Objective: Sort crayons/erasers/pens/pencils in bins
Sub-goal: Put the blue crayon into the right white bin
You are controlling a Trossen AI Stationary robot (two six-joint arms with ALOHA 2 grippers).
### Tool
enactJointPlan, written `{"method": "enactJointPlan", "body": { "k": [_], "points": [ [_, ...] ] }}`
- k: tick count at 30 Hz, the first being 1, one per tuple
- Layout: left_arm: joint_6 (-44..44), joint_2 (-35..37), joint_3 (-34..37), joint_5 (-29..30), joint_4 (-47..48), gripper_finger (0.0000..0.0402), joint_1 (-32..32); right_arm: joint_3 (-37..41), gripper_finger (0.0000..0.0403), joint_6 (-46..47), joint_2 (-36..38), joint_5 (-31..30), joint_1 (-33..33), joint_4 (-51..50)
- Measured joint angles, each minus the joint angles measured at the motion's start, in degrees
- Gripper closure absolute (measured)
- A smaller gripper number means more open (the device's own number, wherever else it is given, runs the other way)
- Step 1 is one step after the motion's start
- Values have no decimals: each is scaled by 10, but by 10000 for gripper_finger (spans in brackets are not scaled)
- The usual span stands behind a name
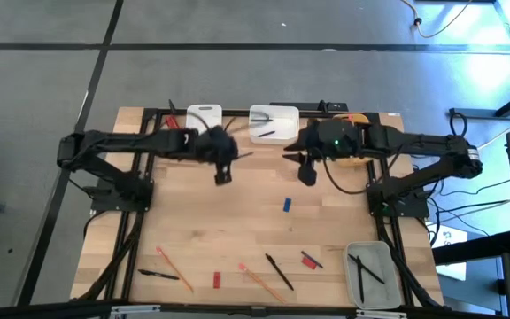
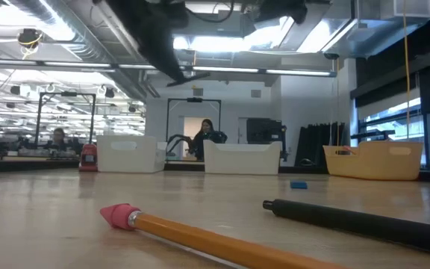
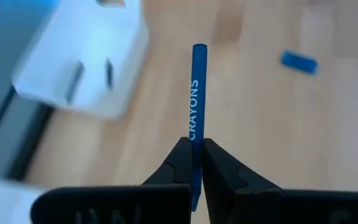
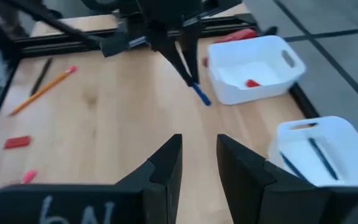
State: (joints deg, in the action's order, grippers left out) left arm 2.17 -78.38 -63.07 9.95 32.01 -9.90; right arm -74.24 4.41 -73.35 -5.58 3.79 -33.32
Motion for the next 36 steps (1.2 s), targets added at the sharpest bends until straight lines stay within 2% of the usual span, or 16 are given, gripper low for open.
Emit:
{"method": "enactJointPlan", "body": {
  "k": [5, 14, 24, 27, 36],
  "points": [
    [97, 0, 0, -53, -101, 397, -84, 0, 302, 12, 0, 0, 38, 2],
    [148, -50, -1, -132, -266, 397, -179, 0, 302, -18, -1, 1, 99, 5],
    [147, -168, -1, -186, -416, 397, -213, 0, 302, -51, -1, 1, 152, 6],
    [145, -197, -1, -207, -429, 397, -218, 0, 302, -61, -1, 1, 166, 6],
    [144, -249, 0, -215, -430, 397, -229, 0, 302, -73, -1, 2, 186, 6]
  ]
}}
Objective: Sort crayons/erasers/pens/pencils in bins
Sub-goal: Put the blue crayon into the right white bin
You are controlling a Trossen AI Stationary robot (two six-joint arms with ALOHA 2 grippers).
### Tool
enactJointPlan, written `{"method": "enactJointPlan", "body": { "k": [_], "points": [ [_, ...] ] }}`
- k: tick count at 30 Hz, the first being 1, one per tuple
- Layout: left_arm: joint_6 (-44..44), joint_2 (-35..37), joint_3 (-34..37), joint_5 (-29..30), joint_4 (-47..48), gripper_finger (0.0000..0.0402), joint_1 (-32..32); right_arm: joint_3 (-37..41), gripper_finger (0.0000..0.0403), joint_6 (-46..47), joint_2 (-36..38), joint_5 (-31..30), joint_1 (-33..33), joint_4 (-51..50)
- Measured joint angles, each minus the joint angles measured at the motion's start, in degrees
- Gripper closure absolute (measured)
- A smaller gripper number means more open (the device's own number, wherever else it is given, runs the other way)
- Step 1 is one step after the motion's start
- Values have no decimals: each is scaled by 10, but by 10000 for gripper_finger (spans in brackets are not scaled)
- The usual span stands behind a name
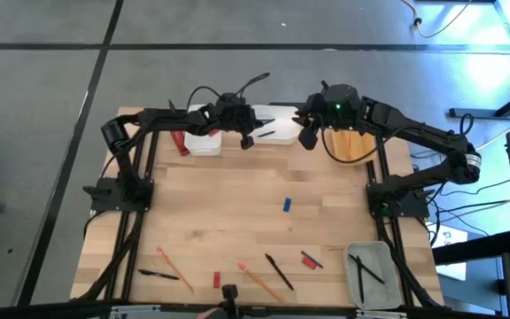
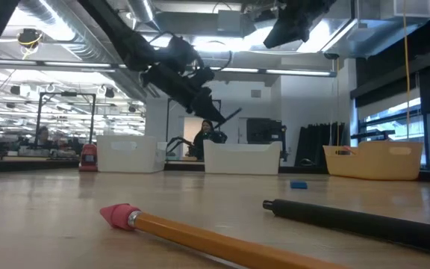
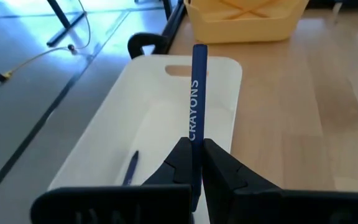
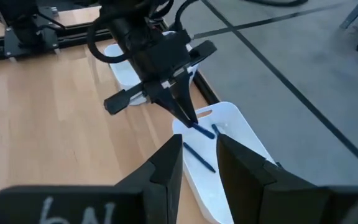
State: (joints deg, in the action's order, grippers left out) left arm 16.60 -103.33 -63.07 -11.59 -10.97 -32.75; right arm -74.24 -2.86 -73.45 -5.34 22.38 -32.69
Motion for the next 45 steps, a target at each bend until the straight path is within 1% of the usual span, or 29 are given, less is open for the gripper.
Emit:
{"method": "enactJointPlan", "body": {
  "k": [10, 26, 32, 36, 45],
  "points": [
    [-13, -25, 0, 0, 0, 397, -14, 0, 302, -11, 0, 0, 1, 4],
    [-15, -25, 0, 0, 21, 397, -19, 0, 302, -20, 0, 0, 1, 3],
    [-14, -25, 0, 18, 26, 396, -19, 0, 302, -18, 0, 0, 1, 3],
    [-12, -25, 0, 18, 26, 383, -18, 0, 302, -18, 0, 0, 1, 3],
    [-15, -25, 0, 18, 25, 336, -18, 0, 302, -17, 0, 0, 1, 3]
  ]
}}
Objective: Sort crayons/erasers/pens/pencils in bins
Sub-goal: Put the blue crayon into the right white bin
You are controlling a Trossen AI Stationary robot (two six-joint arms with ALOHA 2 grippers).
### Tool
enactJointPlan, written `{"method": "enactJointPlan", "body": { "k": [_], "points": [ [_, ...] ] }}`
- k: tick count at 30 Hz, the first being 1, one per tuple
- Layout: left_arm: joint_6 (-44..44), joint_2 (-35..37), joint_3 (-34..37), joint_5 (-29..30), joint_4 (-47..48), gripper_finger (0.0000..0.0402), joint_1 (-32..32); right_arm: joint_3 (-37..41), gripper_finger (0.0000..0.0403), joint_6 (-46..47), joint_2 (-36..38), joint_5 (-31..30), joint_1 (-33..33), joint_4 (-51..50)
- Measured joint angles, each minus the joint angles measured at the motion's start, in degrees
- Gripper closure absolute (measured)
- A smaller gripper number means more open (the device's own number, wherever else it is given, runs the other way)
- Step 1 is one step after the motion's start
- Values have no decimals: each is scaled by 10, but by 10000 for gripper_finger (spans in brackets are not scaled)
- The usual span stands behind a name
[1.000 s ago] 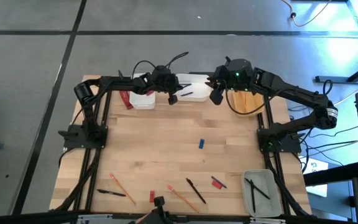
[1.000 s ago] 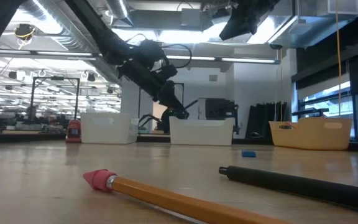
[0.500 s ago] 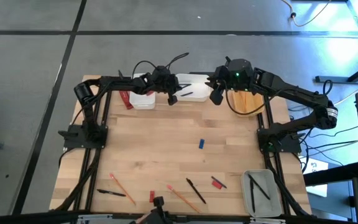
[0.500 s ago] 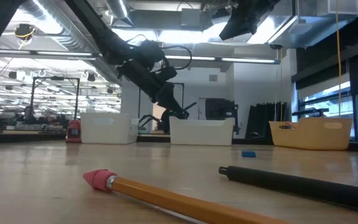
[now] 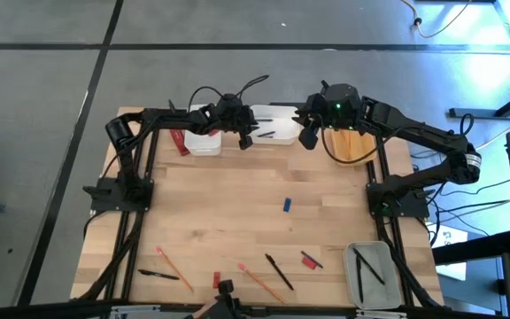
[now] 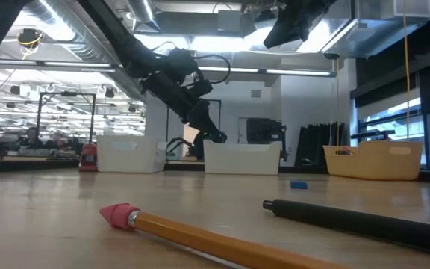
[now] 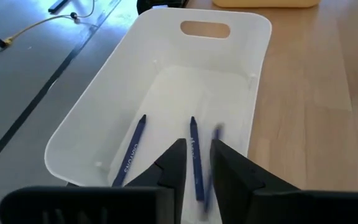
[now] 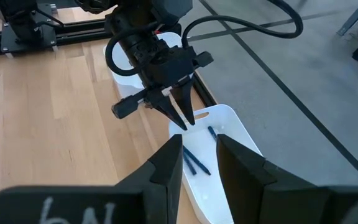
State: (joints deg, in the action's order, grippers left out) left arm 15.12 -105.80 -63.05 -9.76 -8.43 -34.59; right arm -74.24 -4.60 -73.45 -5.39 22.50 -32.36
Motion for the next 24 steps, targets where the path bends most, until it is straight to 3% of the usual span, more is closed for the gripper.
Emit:
{"method": "enactJointPlan", "body": {
  "k": [8, 14, 20, 24],
  "points": [
    [0, 7, 0, 1, -2, 327, 0, 0, 302, 0, 0, 0, 0, 0],
    [-15, 56, 0, 2, 11, 326, 13, 0, 302, -2, 0, 0, 0, 0],
    [-21, 157, 0, 4, 124, 329, 43, 0, 302, -4, 0, 0, -1, -1],
    [-76, 231, -1, 21, 239, 326, 69, 0, 302, -15, 0, 0, -2, -4]
  ]
}}
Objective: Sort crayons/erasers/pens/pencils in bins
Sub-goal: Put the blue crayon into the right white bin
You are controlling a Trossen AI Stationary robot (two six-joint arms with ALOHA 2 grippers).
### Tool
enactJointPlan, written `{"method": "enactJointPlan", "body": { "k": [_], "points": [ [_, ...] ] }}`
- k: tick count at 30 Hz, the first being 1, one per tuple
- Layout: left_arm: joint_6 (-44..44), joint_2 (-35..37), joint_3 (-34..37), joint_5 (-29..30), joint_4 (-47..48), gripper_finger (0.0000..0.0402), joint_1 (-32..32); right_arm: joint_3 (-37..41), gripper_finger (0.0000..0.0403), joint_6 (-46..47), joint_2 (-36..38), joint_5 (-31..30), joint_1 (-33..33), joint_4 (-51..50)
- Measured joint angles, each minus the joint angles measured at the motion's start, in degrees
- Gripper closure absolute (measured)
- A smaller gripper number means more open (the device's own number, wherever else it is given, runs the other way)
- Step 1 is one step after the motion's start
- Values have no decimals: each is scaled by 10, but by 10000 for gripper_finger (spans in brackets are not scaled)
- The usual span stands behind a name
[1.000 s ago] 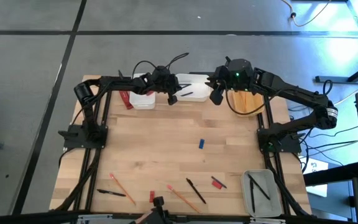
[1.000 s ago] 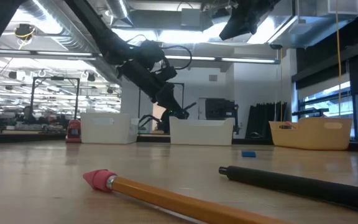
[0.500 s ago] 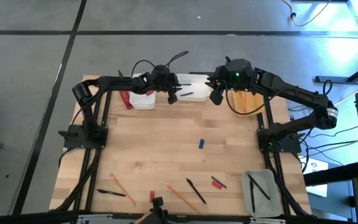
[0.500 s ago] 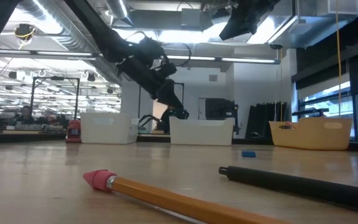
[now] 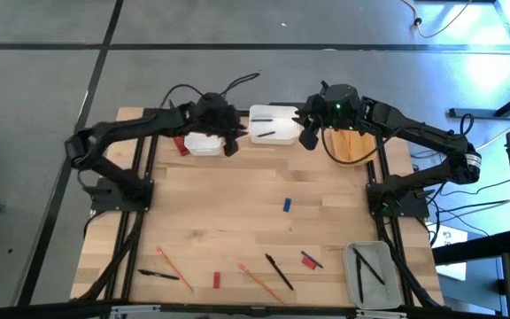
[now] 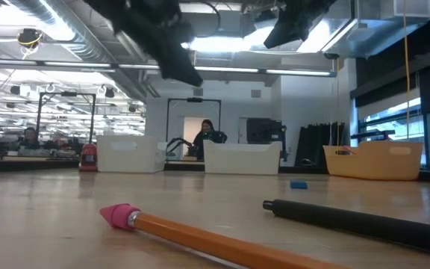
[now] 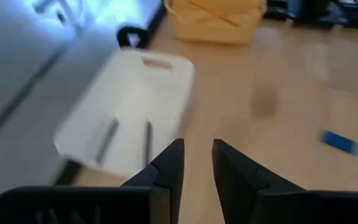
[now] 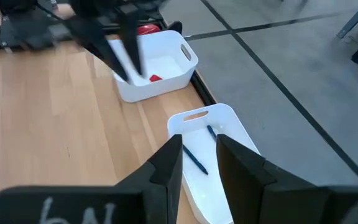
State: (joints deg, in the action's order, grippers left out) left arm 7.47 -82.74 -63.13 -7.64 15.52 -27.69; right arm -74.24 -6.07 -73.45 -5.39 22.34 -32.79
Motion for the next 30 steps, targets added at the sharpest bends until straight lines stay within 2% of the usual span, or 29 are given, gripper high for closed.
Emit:
{"method": "enactJointPlan", "body": {
  "k": [4, 9, 17, 21, 27, 30],
  "points": [
    [-72, 64, 0, 2, 122, 328, 28, 0, 302, -6, 0, 1, -6, -1],
    [-176, 120, 0, 28, 266, 328, 69, 0, 302, -9, 0, 51, -15, -5],
    [-319, 152, 0, 33, 451, 329, 144, 0, 302, -13, 0, 70, -76, -54],
    [-346, 152, 0, 38, 500, 326, 187, 0, 302, 23, 0, 71, -128, -60],
    [-381, 152, 0, 45, 503, 329, 248, 0, 302, 124, 0, 70, -202, -66],
    [-402, 152, 0, 73, 500, 326, 278, 0, 302, 183, 0, 71, -232, -78]
  ]
}}
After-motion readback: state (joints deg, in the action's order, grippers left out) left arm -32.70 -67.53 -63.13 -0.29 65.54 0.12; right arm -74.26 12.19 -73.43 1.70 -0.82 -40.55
